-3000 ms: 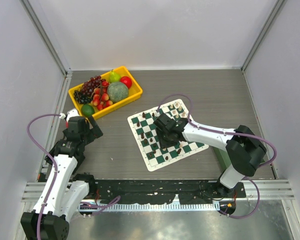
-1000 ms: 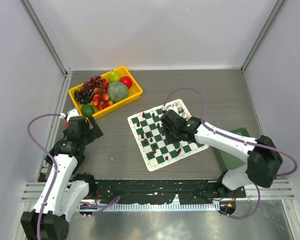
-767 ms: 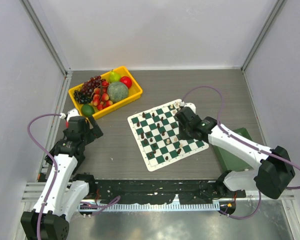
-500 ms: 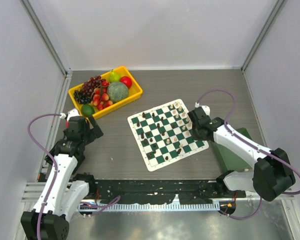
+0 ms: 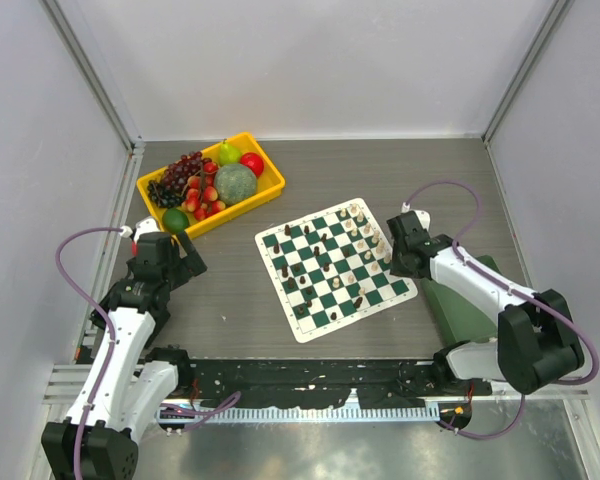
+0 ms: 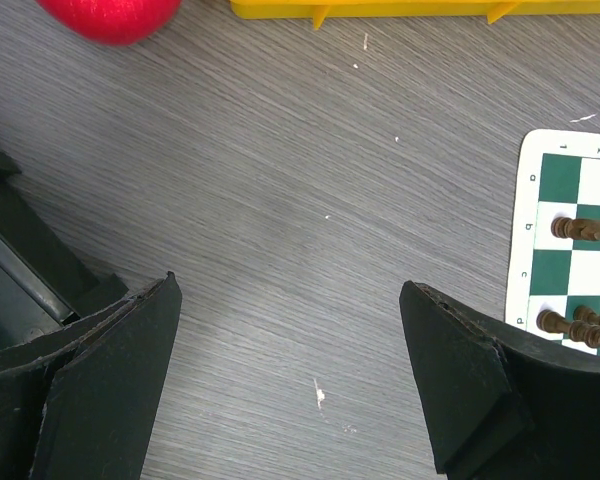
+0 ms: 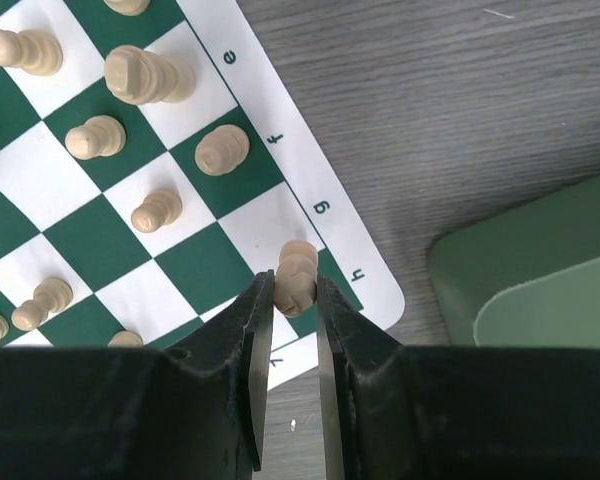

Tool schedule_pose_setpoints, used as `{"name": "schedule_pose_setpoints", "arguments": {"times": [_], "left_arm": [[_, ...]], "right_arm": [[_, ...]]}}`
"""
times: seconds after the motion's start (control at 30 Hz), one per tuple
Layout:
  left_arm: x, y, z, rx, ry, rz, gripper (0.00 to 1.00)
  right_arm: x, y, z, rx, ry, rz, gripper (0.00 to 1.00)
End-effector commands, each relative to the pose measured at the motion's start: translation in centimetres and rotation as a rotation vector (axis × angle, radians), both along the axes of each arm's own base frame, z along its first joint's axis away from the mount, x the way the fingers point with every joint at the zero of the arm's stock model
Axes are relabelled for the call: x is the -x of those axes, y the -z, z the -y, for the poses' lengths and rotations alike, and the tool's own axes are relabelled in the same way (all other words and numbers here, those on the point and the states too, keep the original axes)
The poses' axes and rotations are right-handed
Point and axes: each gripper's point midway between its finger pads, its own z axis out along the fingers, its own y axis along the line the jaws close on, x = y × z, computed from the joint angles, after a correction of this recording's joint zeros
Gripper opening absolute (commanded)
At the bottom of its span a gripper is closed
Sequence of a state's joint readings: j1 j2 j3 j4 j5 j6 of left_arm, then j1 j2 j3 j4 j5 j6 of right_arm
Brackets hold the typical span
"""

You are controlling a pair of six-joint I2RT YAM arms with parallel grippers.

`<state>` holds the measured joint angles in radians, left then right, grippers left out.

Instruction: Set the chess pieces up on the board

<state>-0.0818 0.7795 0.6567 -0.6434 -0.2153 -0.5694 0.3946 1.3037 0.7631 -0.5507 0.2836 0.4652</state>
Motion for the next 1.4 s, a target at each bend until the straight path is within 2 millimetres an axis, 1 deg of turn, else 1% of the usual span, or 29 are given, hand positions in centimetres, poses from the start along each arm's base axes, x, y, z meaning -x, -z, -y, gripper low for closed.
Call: {"name": "schedule_pose_setpoints", "arguments": {"times": [0.0,0.27,0.57,1.0,1.2,1.27,1.37], "left_arm": [[-1.0,-1.3,0.1,0.014,-0.005,0.052,0.99],[-0.9,-1.0,0.0,0.008,-0.006,0.04,0.99],[-0.8,-0.7,0.0,0.004,-0.006,0.032,0.99],[-0.9,-0.7,0.0,0.004,-0.006,0.032,0.99],[-0.9,-0.6,0.0,0.005,-0.007,0.029,0.99],[-0.8,-0.5,0.0,0.006,-0.005,0.026,0.99],[-0.9,-0.6,0.0,0.005,-0.007,0.03,0.99]], "right_arm": [[-1.8,-0.5,-0.6,-0.021,-0.005,0.053,0.22],[-2.3,0.0,-0.6,-0.022,-0.001,0.048,0.22],[-2.4,-0.2,-0.8,-0.032,-0.005,0.055,0.22],[-1.8,1.4,-0.9,-0.036,-0.007,0.021,0.22],[-1.5,1.7,-0.7,-0.028,-0.004,0.012,0.23],[-1.5,1.6,-0.7,-0.031,-0.009,0.012,0.25],[-1.6,1.3,-0.9,-0.04,-0.016,0.019,0.32]]}}
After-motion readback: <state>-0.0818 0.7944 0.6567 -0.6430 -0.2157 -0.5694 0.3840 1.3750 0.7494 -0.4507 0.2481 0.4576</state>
